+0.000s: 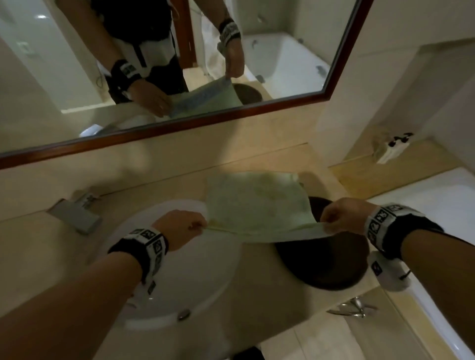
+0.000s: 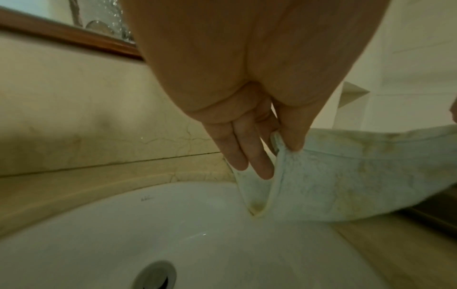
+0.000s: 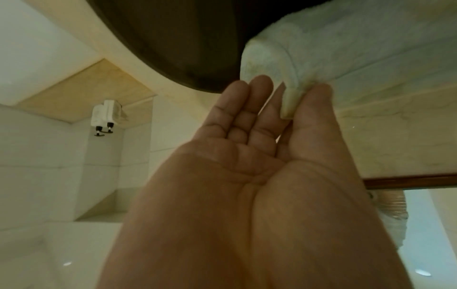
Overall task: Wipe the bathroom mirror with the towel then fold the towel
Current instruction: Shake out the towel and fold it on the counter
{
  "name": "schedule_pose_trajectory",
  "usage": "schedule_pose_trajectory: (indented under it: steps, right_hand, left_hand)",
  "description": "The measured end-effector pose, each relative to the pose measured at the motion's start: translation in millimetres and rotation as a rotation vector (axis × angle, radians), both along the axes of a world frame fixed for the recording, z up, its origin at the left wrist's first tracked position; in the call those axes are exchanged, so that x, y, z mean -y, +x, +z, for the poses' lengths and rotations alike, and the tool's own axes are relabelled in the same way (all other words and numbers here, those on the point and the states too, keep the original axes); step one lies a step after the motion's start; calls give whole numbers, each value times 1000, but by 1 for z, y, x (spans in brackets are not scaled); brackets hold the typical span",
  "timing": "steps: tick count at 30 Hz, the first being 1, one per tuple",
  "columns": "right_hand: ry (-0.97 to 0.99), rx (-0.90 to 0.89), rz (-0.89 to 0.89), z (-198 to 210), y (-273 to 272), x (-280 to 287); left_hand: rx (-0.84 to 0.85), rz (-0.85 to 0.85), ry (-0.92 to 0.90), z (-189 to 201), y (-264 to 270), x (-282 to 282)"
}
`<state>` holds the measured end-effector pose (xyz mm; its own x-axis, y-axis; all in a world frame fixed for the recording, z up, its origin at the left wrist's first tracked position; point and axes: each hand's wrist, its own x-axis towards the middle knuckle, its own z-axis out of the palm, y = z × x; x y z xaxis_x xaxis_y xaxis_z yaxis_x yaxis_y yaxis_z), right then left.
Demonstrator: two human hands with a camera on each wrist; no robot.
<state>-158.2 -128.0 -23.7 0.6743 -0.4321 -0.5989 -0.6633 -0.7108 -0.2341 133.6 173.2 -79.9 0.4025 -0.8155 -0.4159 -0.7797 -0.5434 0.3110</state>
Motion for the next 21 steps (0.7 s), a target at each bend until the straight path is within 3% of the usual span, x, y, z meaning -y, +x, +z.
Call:
schedule_pose_trajectory:
  steps: [3, 7, 9, 13, 21]
  right_hand:
    - [34, 86, -80, -13, 6, 27]
    - [217, 336, -403, -32, 32, 59]
    - [238, 360, -479, -44, 48, 71]
    - [141, 329, -424, -74, 76, 99]
    - [-47, 184, -251, -112, 126, 140]
  left_hand:
    - [-76, 161, -58, -6, 10, 17]
    - [-208, 408, -254, -19, 32, 55]
    - [-311, 555, -312, -29, 43, 75]
    - [-371, 708, -345, -48, 60, 113]
    - [-106, 702, -207, -68, 95, 161]
